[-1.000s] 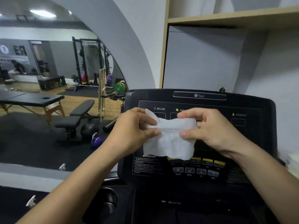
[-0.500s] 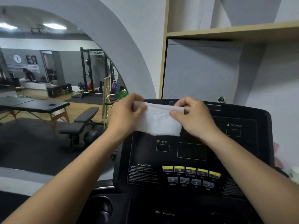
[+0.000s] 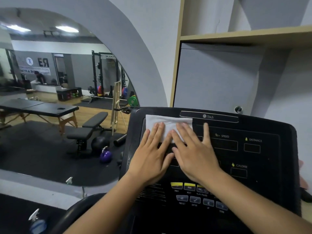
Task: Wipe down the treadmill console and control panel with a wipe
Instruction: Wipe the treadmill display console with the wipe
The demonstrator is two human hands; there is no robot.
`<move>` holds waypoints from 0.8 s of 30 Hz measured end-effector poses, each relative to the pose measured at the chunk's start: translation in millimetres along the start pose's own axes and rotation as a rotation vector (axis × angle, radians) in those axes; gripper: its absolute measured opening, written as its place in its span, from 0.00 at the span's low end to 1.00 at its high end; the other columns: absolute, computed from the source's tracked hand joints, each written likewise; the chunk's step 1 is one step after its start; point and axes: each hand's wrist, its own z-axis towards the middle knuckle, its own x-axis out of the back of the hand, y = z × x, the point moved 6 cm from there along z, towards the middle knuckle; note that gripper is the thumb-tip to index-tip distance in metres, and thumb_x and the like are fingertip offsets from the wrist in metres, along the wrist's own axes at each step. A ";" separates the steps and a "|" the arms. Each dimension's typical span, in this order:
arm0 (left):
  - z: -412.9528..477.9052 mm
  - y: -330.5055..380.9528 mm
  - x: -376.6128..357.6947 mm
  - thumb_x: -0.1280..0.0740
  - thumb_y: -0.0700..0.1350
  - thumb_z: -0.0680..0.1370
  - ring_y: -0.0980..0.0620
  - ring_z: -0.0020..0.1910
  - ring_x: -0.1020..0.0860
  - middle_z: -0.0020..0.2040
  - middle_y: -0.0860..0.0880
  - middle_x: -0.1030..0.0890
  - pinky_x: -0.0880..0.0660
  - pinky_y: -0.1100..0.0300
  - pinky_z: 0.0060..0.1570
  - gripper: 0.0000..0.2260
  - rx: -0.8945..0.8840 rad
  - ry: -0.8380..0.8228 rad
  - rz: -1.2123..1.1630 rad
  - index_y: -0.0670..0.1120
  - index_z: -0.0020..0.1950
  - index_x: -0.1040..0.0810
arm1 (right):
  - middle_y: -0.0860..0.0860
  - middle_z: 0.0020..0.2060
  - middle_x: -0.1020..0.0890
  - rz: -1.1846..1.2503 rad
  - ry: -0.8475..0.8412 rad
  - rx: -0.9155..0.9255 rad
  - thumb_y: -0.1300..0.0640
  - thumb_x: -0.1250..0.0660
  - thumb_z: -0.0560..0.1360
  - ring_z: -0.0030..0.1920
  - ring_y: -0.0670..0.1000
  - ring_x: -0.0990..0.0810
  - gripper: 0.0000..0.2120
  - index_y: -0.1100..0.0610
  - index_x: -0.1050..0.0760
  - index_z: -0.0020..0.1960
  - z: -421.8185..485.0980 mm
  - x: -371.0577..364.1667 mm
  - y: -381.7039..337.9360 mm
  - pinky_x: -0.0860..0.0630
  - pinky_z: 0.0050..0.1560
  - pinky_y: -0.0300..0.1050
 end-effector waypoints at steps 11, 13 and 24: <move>4.9 -21.1 21.8 0.56 0.60 0.83 0.49 0.79 0.61 0.80 0.43 0.56 0.61 0.50 0.77 0.29 0.148 0.044 -0.113 0.47 0.81 0.54 | 0.52 0.78 0.41 -0.028 -0.159 -0.069 0.43 0.57 0.79 0.78 0.53 0.47 0.30 0.52 0.43 0.78 33.5 -7.5 -9.4 0.56 0.69 0.78; -18.2 -19.8 13.8 0.60 0.62 0.82 0.50 0.79 0.61 0.80 0.44 0.56 0.60 0.48 0.77 0.30 0.172 -0.002 -0.074 0.46 0.81 0.54 | 0.53 0.74 0.32 0.014 -0.144 -0.023 0.43 0.52 0.79 0.75 0.55 0.36 0.29 0.54 0.35 0.75 13.1 -10.9 -22.2 0.52 0.69 0.78; 26.3 -51.4 35.4 0.60 0.58 0.82 0.47 0.79 0.61 0.81 0.43 0.56 0.62 0.44 0.76 0.29 0.212 0.007 0.043 0.49 0.81 0.54 | 0.49 0.80 0.54 -0.009 -0.173 -0.093 0.43 0.59 0.82 0.79 0.51 0.57 0.28 0.49 0.54 0.80 72.7 6.3 -11.7 0.61 0.71 0.74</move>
